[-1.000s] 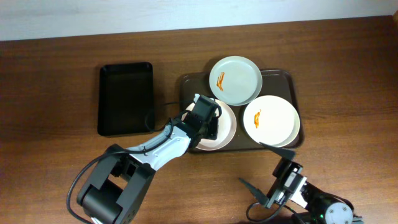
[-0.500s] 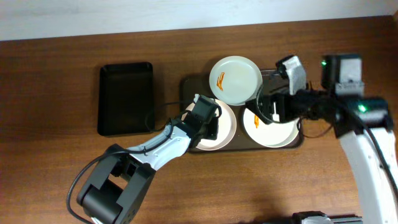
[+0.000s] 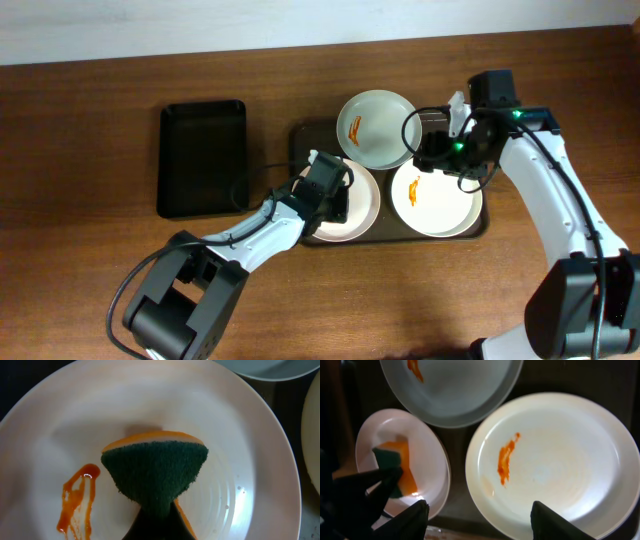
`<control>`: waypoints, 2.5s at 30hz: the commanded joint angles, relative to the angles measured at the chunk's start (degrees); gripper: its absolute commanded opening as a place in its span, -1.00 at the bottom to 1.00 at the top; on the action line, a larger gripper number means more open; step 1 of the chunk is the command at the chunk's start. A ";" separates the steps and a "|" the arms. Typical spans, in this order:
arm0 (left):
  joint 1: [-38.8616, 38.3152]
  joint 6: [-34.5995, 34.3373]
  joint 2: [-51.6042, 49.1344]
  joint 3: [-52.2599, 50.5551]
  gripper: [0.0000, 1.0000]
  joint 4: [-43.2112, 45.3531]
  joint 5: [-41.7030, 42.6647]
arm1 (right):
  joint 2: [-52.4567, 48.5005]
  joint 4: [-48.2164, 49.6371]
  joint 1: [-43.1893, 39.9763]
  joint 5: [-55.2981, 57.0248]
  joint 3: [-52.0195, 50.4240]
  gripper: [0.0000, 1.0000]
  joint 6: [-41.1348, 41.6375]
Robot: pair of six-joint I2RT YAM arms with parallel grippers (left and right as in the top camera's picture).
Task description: Clean dirty plates on tray and stack at the side
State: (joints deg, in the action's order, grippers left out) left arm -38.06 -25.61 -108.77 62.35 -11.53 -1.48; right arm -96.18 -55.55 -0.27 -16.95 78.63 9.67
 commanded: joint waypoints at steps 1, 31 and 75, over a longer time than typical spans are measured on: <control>0.46 -0.57 0.02 -0.28 -1.00 -0.02 -0.02 | -1.40 4.44 4.44 -0.35 0.46 0.40 0.31; 0.46 -0.57 0.02 -0.28 -1.00 -0.04 -0.02 | -19.56 -4.96 11.82 6.45 14.45 -0.21 -2.12; 0.46 -0.57 0.02 -0.28 -1.00 -0.07 0.00 | -27.08 -5.90 11.23 -6.47 13.97 -0.19 -12.28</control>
State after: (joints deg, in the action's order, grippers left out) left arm -38.06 -25.63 -108.77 62.35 -11.73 -1.52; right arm -122.91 -62.50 10.59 -23.66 93.56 -1.98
